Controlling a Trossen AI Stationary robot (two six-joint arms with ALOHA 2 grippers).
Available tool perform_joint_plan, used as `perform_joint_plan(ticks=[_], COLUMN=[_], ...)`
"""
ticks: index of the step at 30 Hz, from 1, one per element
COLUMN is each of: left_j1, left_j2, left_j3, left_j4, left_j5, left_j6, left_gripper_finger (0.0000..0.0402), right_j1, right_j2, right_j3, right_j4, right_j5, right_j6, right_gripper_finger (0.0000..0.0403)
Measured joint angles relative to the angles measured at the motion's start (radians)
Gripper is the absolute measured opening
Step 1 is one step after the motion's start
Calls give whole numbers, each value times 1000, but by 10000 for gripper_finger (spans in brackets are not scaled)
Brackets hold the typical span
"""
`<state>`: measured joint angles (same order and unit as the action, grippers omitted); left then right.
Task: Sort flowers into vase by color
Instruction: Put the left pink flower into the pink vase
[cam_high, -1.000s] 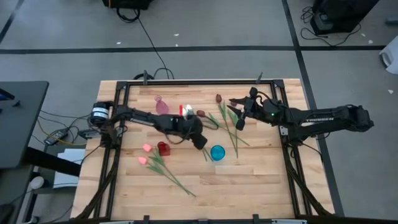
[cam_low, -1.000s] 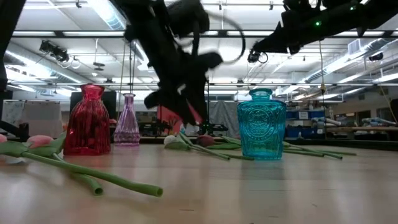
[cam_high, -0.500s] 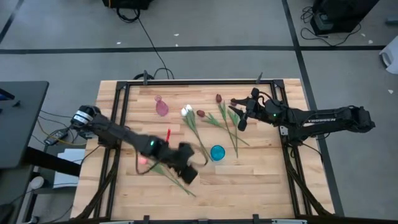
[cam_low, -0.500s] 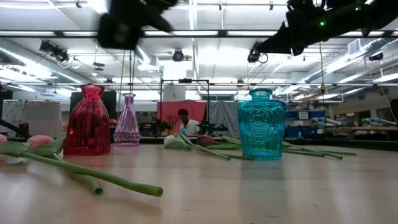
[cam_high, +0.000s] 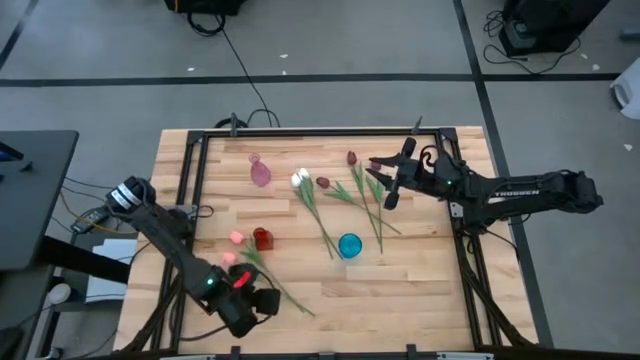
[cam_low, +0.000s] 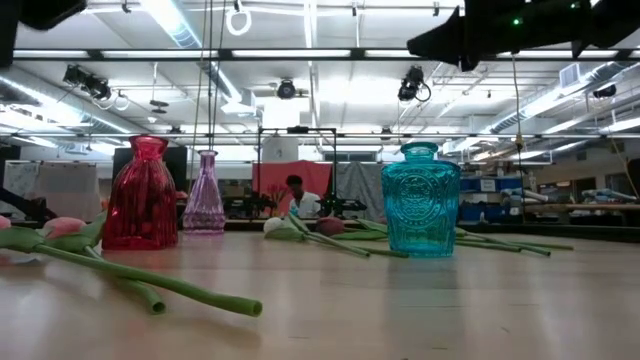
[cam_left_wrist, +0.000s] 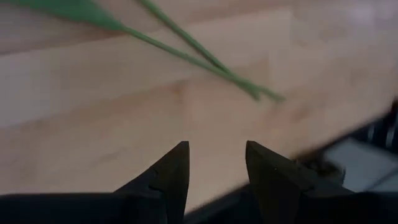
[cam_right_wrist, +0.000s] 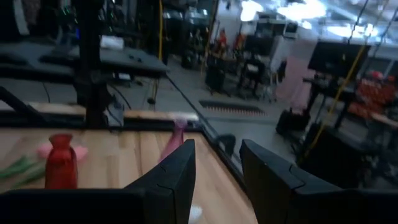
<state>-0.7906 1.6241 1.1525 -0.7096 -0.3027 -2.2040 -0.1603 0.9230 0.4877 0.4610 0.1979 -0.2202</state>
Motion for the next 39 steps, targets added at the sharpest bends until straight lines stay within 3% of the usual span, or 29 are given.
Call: perform_joint_plan(ticks=[3,18,26,34,39], left_j1=[-13,67,93,105,105], left_j2=[0,1,1,-3,-2], left_j3=[-60,-259,-348,-368,-370], left_j4=[18,211,323,328,301], left_j5=[-41,-45,-27,10,7], left_j6=[-102,-99,-97,-97,-105], left_gripper_finger=[163,163,163,162,116], right_j1=[-13,-112,-108,-91,-90], right_j2=[24,139,139,139,139], right_j3=[0,0,0,0,0], right_j4=[57,201,197,196,195], right_j5=[-36,-166,-173,-175,-175], right_j6=[-21,-25,-19,-19,-25], right_gripper_finger=[140,140,140,140,140])
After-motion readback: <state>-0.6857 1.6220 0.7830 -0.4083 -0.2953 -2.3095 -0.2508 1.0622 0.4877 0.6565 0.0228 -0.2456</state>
